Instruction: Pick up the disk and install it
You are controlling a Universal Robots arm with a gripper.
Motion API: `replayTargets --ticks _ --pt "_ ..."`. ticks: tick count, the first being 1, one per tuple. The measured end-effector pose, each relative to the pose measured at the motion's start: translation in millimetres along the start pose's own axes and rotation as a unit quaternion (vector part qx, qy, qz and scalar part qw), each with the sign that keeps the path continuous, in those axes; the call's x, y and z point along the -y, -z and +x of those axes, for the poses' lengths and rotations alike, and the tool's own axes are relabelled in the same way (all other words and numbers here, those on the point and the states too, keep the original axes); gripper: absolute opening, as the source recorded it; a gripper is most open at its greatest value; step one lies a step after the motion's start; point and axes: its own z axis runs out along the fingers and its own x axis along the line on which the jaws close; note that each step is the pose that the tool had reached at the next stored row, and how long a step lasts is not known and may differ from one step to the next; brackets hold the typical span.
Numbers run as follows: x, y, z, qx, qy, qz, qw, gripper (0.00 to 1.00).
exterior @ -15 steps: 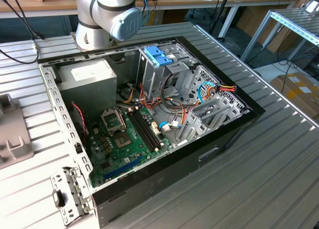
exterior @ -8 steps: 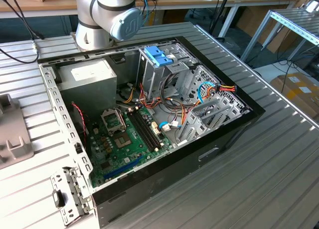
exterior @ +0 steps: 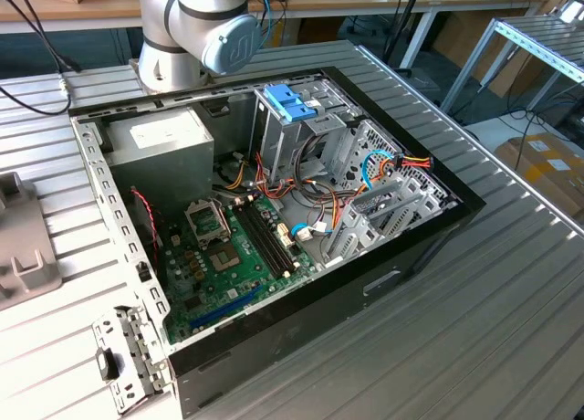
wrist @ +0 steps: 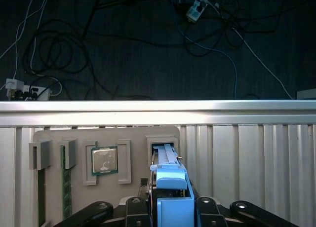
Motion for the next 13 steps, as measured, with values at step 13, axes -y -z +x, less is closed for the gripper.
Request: replayTargets --ticks 13 --pt "-0.6 12.8 -0.4 0.0 0.0 0.0 1.0 0.37"
